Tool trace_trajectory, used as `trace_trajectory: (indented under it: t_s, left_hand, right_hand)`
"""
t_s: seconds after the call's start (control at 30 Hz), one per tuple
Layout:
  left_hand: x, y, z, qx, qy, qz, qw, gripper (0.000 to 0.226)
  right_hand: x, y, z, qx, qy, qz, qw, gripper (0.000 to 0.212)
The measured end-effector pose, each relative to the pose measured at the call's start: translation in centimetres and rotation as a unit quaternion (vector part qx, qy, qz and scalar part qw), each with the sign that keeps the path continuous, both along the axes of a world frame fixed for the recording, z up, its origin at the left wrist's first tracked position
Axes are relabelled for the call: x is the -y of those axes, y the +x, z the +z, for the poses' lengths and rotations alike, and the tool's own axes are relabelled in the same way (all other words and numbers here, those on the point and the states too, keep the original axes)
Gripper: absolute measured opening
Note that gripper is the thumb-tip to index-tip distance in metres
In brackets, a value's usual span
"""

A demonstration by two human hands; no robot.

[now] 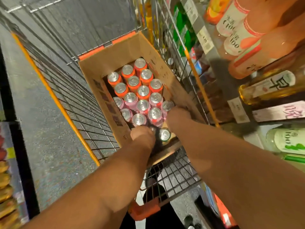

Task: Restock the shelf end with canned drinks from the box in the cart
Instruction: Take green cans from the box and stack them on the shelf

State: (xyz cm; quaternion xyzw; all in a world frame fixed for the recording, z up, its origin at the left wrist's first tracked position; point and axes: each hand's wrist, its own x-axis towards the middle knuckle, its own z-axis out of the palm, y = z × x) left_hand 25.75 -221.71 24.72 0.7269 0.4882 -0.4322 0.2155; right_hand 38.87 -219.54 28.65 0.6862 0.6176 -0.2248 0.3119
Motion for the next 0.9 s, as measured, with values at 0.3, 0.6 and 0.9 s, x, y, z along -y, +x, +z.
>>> trace_trajectory:
  t_s: [0.3,0.6,0.9]
  left_hand:
    - [1.5,0.4,-0.4,-0.018,0.006,-0.050,0.999,0.039]
    - [0.4,0.9,2.4,0.033,0.033,-0.040,0.998,0.056]
    - [-4.9,-0.2,12.4,0.190,0.086,0.058,0.976,0.047]
  right_hand:
    - [0.6,-0.3,-2.3,0.062,-0.041,0.081,0.994,0.041]
    - [0.2,-0.4,-0.2,0.093,-0.008,0.141,0.986,0.036]
    - [-0.3,1.4,10.4,-0.093,0.186,-0.068,0.976,0.018]
